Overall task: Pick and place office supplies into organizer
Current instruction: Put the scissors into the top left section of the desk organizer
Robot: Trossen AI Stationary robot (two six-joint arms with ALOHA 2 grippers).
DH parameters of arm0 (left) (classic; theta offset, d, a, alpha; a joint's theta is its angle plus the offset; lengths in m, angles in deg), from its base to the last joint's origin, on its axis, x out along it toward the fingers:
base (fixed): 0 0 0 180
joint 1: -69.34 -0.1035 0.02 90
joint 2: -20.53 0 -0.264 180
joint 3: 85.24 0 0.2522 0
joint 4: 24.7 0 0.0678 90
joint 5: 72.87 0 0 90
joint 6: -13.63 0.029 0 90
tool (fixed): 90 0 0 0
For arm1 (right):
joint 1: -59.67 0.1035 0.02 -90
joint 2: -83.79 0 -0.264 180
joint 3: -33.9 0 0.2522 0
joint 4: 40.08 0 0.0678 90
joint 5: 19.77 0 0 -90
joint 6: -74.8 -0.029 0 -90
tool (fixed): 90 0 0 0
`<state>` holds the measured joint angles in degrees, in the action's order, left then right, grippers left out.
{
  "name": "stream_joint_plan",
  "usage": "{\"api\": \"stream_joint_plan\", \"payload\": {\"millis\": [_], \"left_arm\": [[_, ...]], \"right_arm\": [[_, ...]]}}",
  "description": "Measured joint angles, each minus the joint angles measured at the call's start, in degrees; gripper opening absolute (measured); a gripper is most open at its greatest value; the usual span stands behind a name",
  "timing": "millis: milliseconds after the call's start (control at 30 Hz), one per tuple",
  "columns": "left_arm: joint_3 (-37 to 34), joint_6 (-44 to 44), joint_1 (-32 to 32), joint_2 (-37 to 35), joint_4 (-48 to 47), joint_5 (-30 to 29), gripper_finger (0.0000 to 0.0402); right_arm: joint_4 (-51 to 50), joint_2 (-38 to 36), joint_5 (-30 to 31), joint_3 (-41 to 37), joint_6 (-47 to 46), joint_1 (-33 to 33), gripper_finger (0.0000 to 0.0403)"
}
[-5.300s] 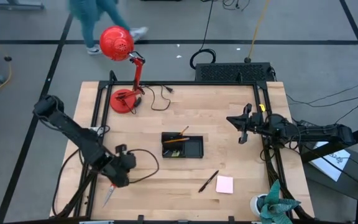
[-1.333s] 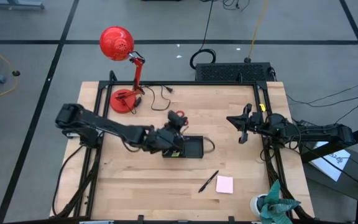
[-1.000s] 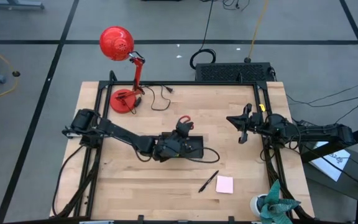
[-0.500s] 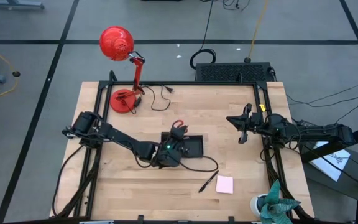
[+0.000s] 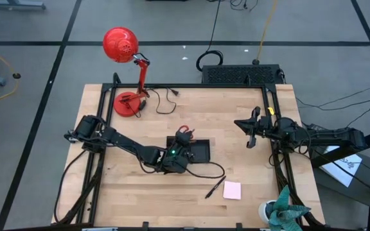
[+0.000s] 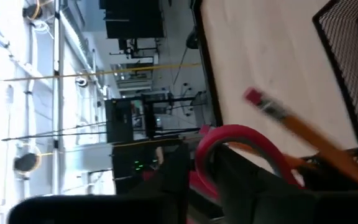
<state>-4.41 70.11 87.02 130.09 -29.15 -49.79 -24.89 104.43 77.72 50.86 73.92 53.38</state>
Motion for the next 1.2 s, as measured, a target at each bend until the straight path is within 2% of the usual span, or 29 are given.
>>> {"api": "stream_joint_plan", "payload": {"millis": [200, 333, 533, 667, 800, 933, 1100, 1200], "left_arm": [[0.00, 6.62, 0.78, -0.02, 1.67, -2.73, 0.0126], [0.02, 10.06, 1.29, -0.09, 6.05, -6.96, 0.0153], [0.04, 5.03, 4.11, -6.51, 10.29, -6.88, 0.0180], [0.11, -1.51, 7.02, -13.92, 6.93, -4.29, 0.0188], [0.11, -11.51, 9.27, -21.35, -5.42, -1.90, 0.0183], [0.11, -28.18, 10.23, -27.19, -20.21, -0.58, 0.0169], [0.09, -44.96, 9.70, -27.83, -33.30, 0.30, 0.0131], [0.09, -52.66, 9.78, -26.32, -37.76, 4.38, 0.0098]], "right_arm": [[0.00, 0.00, 0.00, -0.01, 0.50, 0.00, 0.0004], [0.00, 0.00, 0.00, -0.02, 0.62, 0.00, 0.0004], [0.00, 0.00, -0.02, 0.00, 1.76, 0.01, 0.0004], [0.00, 0.00, 0.00, 0.00, 1.76, 0.02, 0.0004], [-0.01, 0.00, -0.02, -0.02, 1.61, 0.02, 0.0004], [0.08, 0.00, -0.02, -0.02, 1.18, 0.02, 0.0004], [0.15, 0.00, -0.07, -0.01, 0.35, 0.02, 0.0004], [-0.43, 0.00, -0.19, 0.00, -0.56, 0.00, 0.0004]]}}
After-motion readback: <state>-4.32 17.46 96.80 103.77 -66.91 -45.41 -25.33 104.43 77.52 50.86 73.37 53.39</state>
